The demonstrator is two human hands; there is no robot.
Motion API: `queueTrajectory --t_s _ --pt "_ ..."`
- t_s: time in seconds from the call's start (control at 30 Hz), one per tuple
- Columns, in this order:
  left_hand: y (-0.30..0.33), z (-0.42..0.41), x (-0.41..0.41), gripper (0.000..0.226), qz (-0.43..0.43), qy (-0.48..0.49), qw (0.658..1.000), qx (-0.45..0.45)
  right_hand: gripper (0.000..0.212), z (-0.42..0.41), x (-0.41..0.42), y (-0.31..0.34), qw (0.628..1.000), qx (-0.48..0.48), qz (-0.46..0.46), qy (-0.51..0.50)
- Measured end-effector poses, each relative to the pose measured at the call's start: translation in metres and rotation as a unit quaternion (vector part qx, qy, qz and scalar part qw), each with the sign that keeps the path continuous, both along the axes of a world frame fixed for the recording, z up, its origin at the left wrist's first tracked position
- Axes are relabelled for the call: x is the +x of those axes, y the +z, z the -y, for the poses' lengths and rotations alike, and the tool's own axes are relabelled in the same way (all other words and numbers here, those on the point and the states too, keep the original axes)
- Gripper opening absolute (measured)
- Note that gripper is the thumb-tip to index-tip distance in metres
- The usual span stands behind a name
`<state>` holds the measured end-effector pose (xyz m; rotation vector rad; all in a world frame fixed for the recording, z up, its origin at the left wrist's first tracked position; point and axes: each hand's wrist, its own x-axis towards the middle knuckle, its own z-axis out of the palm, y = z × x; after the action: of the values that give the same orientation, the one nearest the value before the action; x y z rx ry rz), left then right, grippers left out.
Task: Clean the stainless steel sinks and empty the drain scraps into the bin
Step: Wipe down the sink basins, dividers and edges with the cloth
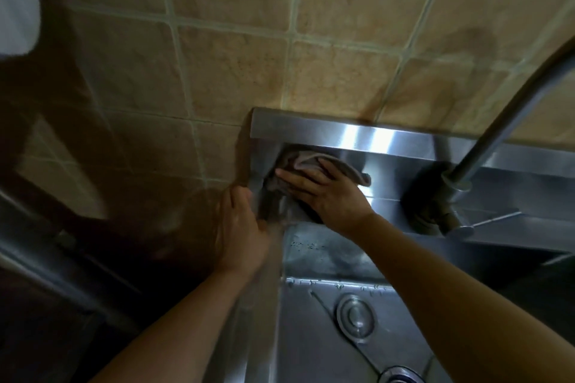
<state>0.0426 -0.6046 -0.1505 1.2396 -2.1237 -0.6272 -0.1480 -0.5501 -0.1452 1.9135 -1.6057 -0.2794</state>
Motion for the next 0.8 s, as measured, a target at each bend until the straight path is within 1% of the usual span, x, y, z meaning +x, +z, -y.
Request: queueTrajectory --t_s 0.1,0.2,0.27,0.33,0.4,0.43,0.5,0.53,0.57,0.6,0.67,0.73,0.77,0.8 --pt "0.004 -0.001 -0.002 0.039 0.009 -0.006 1.000 0.007 0.051 -0.040 -0.028 -0.005 0.998 -0.009 0.053 -0.025" --pt "0.002 0.001 -0.004 0.039 0.031 -0.007 0.999 -0.001 0.056 -0.076 -0.048 -0.001 0.995 -0.032 0.058 -0.075" --pt "0.002 0.001 -0.004 0.039 0.039 -0.007 0.999 0.003 0.047 -0.092 -0.053 0.000 0.989 -0.060 0.085 -0.106" --pt "0.001 0.001 -0.005 0.039 0.038 -0.005 0.999 0.006 0.031 -0.099 -0.051 0.003 0.971 -0.103 0.135 -0.168" --pt "0.002 -0.001 -0.005 0.039 0.035 -0.006 0.999 0.001 0.024 -0.099 -0.045 0.002 0.933 -0.147 0.214 -0.250" --pt "0.003 -0.001 -0.005 0.038 0.034 -0.008 0.999 -0.003 0.021 -0.096 -0.039 0.001 0.904 -0.169 0.274 -0.283" --pt "0.004 -0.001 -0.006 0.036 0.040 -0.009 0.999 -0.009 0.018 -0.083 -0.025 -0.004 0.826 -0.225 0.401 -0.325" --pt "0.004 -0.001 -0.005 0.035 0.047 -0.008 0.999 -0.012 0.018 -0.075 -0.016 -0.005 0.789 -0.241 0.443 -0.350" --pt "0.004 -0.001 -0.005 0.035 0.052 -0.007 0.998 -0.016 0.018 -0.069 -0.008 -0.005 0.770 -0.243 0.456 -0.375" --pt "0.004 -0.001 -0.005 0.035 0.053 -0.009 0.998 -0.019 0.020 -0.064 -0.001 -0.004 0.773 -0.228 0.448 -0.386" --pt "0.003 0.000 -0.005 0.036 0.049 -0.011 0.998 -0.024 0.028 -0.057 0.011 0.004 0.814 -0.157 0.424 -0.366" --pt "0.003 0.000 -0.003 0.036 0.050 -0.009 0.998 -0.023 0.036 -0.054 0.023 0.013 0.848 -0.088 0.419 -0.313" --pt "0.003 0.000 -0.003 0.036 0.052 -0.009 0.998 -0.021 0.041 -0.054 0.027 0.016 0.857 -0.066 0.419 -0.293" --pt "0.004 -0.001 -0.002 0.036 0.052 -0.009 0.998 -0.021 0.046 -0.055 0.030 0.018 0.860 -0.065 0.415 -0.290"
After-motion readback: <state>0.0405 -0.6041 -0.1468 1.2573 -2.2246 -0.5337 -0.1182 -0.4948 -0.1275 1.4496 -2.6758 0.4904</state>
